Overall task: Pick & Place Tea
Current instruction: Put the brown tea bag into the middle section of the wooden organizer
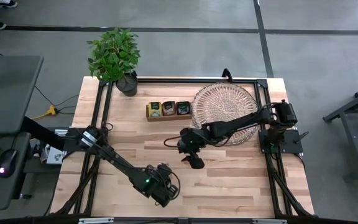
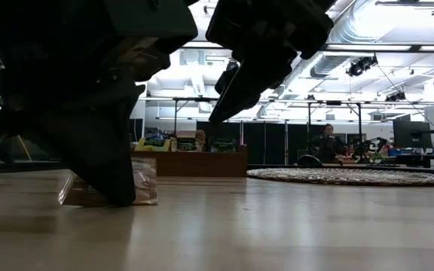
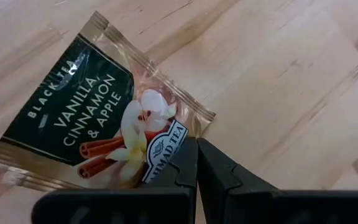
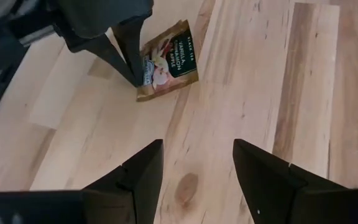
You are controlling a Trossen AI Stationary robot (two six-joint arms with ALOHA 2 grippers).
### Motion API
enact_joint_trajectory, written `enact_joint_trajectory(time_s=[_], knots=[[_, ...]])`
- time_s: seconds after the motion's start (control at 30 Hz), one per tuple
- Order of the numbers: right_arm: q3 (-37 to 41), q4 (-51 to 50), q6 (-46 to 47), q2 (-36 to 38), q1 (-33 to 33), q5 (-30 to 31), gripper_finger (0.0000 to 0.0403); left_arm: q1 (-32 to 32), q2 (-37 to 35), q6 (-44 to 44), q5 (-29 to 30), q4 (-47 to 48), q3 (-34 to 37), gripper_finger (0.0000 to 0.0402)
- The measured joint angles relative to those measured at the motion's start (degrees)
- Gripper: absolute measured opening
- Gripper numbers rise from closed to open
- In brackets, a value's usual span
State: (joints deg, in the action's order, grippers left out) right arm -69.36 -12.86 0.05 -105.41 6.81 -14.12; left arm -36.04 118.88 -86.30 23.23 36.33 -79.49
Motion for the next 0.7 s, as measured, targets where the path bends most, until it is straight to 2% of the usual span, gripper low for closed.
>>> enact_joint_trajectory(time_s=[0.13, 0.37, 0.5, 0.7], knots=[[0.0, 0.3, 1.5, 0.0, -0.1, -1.4, 0.0189, -1.4, 1.9, -0.2, 0.3, -0.2, 0.3, 0.0001], [0.0, 4.2, 4.7, -0.6, -0.2, -3.4, 0.0189, -3.9, 4.9, 1.6, 4.6, -1.8, 0.2, 0.0001], [1.6, 10.3, 9.1, -1.7, -0.2, -5.1, 0.0191, -5.3, 5.4, 4.3, 8.0, -2.2, 0.4, 0.0001], [5.2, 18.7, 15.8, -4.1, -0.2, -6.5, 0.0193, -5.6, 5.4, 5.8, 8.8, -3.0, 1.6, 0.0001]])
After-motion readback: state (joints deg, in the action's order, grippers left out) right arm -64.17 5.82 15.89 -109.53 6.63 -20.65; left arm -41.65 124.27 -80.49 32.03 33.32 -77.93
